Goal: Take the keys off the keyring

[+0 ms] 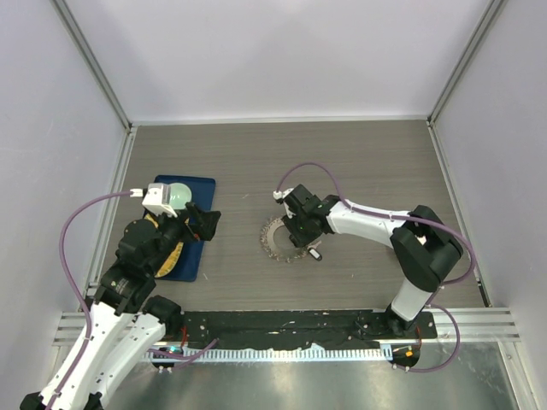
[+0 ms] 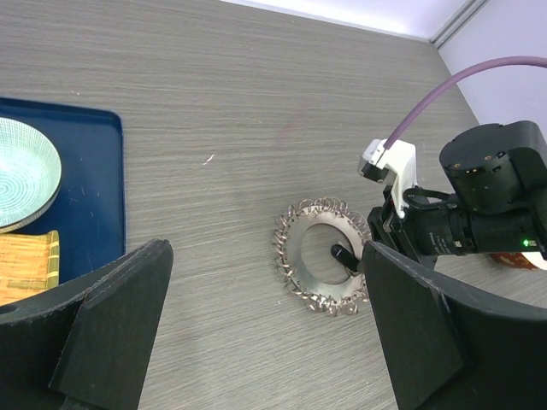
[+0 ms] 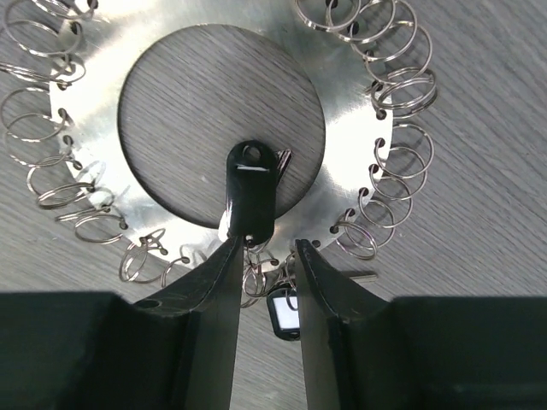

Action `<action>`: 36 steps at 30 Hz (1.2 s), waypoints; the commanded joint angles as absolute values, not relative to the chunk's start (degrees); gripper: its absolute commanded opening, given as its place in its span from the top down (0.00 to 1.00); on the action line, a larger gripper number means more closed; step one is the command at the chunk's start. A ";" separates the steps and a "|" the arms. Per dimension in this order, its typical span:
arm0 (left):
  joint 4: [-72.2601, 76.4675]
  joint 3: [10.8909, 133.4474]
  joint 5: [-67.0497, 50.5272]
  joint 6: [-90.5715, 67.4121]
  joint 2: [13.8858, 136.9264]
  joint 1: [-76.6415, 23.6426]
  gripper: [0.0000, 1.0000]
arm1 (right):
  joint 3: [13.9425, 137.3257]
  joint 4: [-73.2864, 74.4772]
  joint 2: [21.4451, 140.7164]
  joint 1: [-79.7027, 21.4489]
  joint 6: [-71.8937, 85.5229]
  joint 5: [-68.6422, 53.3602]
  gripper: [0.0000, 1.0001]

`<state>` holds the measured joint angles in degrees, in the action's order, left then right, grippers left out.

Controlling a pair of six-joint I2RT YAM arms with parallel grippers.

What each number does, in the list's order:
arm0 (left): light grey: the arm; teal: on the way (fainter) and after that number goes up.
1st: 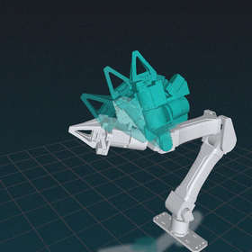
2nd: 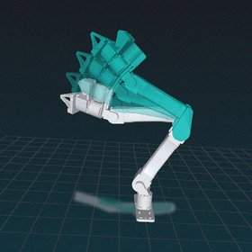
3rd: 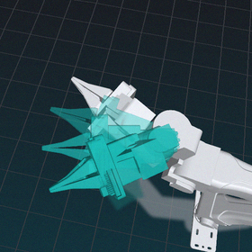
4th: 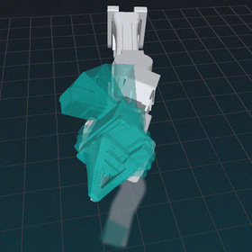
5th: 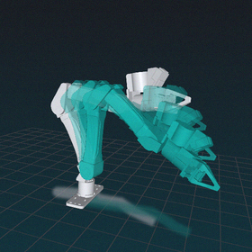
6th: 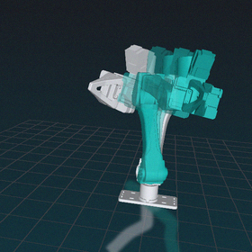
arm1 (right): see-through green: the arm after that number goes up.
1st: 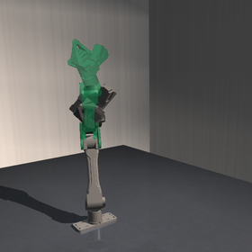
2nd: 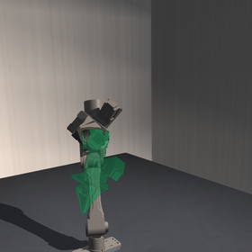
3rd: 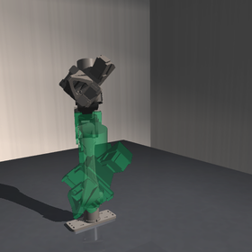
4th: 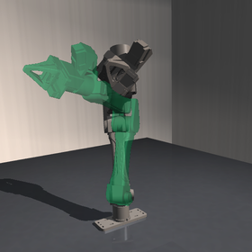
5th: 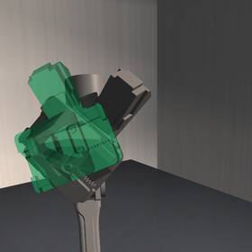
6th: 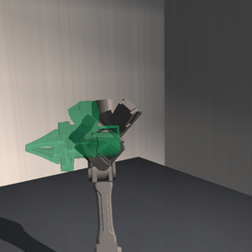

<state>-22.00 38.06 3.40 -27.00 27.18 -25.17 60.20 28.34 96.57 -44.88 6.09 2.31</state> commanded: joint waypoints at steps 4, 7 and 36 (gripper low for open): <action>-18.64 37.88 3.34 -27.16 27.60 -25.40 0.02 | 57.92 24.61 96.77 -45.00 6.33 3.16 0.71; -18.54 37.79 3.43 -27.07 27.77 -25.40 0.02 | 57.74 24.08 95.63 -45.00 6.85 4.48 0.92; -7.57 45.17 -18.81 -15.12 41.83 -32.78 0.03 | 67.85 19.78 61.88 -45.09 25.66 -6.50 0.99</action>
